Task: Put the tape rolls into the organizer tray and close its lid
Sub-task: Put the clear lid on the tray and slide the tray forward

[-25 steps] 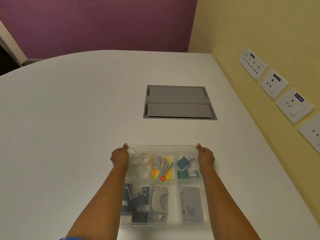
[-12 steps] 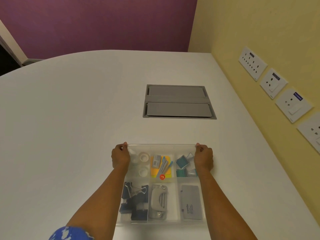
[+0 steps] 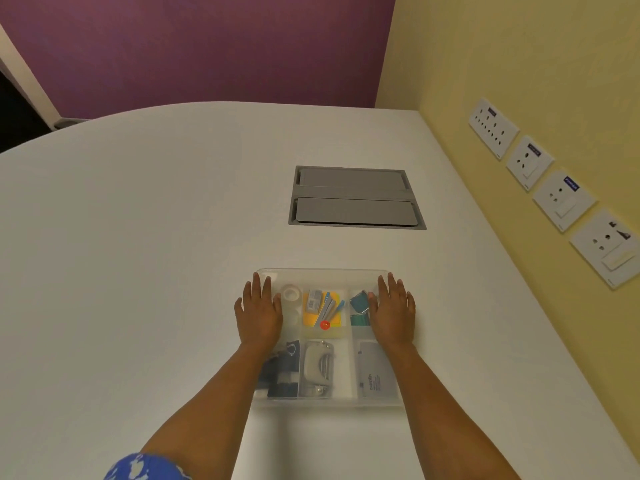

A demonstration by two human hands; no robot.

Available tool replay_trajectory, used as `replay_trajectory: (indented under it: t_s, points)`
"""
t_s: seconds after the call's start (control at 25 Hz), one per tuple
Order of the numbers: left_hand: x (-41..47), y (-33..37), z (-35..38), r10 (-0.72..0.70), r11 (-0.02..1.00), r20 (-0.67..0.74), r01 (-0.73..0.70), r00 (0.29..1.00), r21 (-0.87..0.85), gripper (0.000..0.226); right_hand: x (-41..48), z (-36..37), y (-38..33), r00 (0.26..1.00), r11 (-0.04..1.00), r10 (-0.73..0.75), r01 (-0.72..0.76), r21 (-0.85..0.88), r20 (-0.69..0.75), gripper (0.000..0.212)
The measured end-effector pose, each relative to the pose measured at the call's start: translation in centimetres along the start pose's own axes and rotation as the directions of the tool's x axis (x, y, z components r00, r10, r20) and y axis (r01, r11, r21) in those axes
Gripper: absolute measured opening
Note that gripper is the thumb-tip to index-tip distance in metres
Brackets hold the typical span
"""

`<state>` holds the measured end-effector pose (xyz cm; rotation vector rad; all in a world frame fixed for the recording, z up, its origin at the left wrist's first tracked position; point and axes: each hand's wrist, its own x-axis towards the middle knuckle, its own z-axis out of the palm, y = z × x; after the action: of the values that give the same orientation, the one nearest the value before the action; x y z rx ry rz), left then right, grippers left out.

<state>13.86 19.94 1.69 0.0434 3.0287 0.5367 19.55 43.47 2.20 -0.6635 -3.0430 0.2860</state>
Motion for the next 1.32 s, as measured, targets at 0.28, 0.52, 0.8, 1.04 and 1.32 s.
replay_trajectory:
  t_s: [0.28,0.52,0.8,1.04,1.32]
  points:
    - [-4.8,-1.0,0.1,0.036,0.999,-0.014,-0.036,0.999,0.019,0.051,-5.0,-0.4,-0.1,1.0,1.0,0.025,-0.025,0.004,-0.017,0.054]
    - [-7.7,-1.2,0.1,0.02,0.999,-0.016,-0.019,1.0,0.043,0.051,-7.8,-0.1,-0.2,0.999,0.998,0.047,-0.045,0.045,-0.026,0.051]
    - [-8.5,-1.2,0.0,0.018,0.999,-0.036,-0.017,0.999,0.033,0.05,-8.9,0.4,-0.1,0.996,0.997,0.044,-0.039,0.062,-0.075,0.051]
    - [-8.5,-1.2,0.0,0.013,0.999,-0.046,-0.012,0.999,0.034,0.05,-9.0,0.4,-0.1,0.994,0.997,0.05,-0.045,0.06,-0.092,0.05]
    - [-9.7,-1.5,-1.1,-0.242,0.944,-0.186,0.187,0.952,-0.271,0.037,-9.8,-1.0,0.3,0.87,0.871,0.425,-0.317,0.376,-0.251,0.033]
